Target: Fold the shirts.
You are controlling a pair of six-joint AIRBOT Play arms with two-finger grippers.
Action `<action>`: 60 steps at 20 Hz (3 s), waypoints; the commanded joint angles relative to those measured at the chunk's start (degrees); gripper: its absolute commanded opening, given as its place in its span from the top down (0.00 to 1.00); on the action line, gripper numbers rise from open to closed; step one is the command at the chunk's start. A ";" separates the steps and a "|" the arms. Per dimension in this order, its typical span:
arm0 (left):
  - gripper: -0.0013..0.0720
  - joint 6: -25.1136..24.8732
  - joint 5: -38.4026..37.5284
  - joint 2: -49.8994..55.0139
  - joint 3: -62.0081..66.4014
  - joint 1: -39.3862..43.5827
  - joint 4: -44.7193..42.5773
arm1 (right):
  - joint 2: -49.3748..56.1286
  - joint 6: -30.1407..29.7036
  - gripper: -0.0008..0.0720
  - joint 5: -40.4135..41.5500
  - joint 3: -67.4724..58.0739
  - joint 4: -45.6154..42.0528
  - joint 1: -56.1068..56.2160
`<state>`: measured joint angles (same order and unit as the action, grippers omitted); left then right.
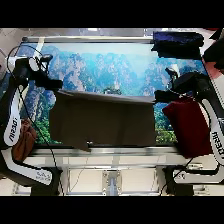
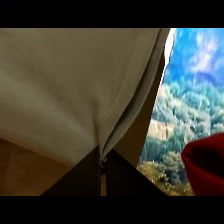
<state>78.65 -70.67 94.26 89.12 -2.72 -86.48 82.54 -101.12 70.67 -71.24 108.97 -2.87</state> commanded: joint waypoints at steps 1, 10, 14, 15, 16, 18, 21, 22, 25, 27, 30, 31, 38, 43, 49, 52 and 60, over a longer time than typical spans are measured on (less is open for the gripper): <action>0.97 -0.66 -0.94 -1.03 -7.91 -0.57 1.01 | -0.68 -0.57 0.97 -2.38 6.91 0.98 1.75; 0.04 0.94 -1.64 -0.96 -10.43 -0.98 0.81 | -0.22 2.78 0.49 -0.52 8.26 -3.02 4.63; 0.04 1.53 -3.65 -10.45 -12.50 -5.64 0.85 | -8.66 3.54 0.49 11.61 5.81 -18.08 0.61; 0.04 1.53 -3.52 -14.43 -15.93 -7.80 1.09 | -12.28 4.33 0.48 11.61 6.75 -19.93 -1.38; 0.04 1.53 -3.02 -19.30 -21.70 -10.56 1.33 | -15.76 4.35 0.45 11.08 8.22 -19.85 -3.50; 0.04 1.55 -2.34 -29.07 -35.56 -16.63 4.85 | -22.10 4.39 0.45 9.77 12.02 -17.25 -7.52; 0.04 4.83 -6.21 -38.88 -50.77 -24.83 17.29 | -27.08 4.26 0.45 9.29 13.75 -12.31 -9.40; 0.04 4.94 -9.60 -40.15 -53.92 -26.88 20.79 | -27.82 4.11 0.45 8.59 13.57 -11.34 -9.35; 0.04 4.92 -9.75 -40.09 -58.38 -28.35 18.16 | -28.72 4.02 0.45 5.68 13.03 -9.51 -9.35; 0.04 3.30 -6.64 -39.50 -59.32 -28.33 19.26 | -28.72 4.02 0.45 4.68 13.03 -9.35 -9.35; 0.04 1.90 -6.23 -37.40 -59.58 -27.98 21.44 | -28.74 4.02 0.45 5.03 13.03 -8.66 -9.35; 0.04 1.90 -6.23 -36.54 -59.60 -27.52 21.42 | -28.74 4.02 0.45 5.14 13.03 -8.50 -9.35; 0.16 1.92 -1.03 -31.52 -59.84 -21.42 21.44 | -28.74 4.20 0.45 5.95 13.03 -6.82 -9.35; 0.19 1.92 0.24 -28.13 -60.81 -18.84 21.64 | -29.53 4.22 0.45 6.95 13.03 -6.84 -9.35; 0.55 1.90 1.99 -27.76 -61.05 -18.69 22.91 | -32.50 4.20 0.63 7.30 10.69 -7.26 -9.35; 0.96 1.88 1.90 -27.78 -61.02 -18.69 23.15 | -33.16 4.17 0.65 11.21 7.41 -8.37 -9.35; 0.96 0.39 -0.94 -34.03 -61.02 -18.71 23.12 | -34.93 0.09 0.89 17.40 33.57 -6.01 -9.40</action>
<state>79.48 -70.28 62.87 28.08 -21.41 -63.55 48.23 -98.61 88.33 -49.17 97.93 -12.27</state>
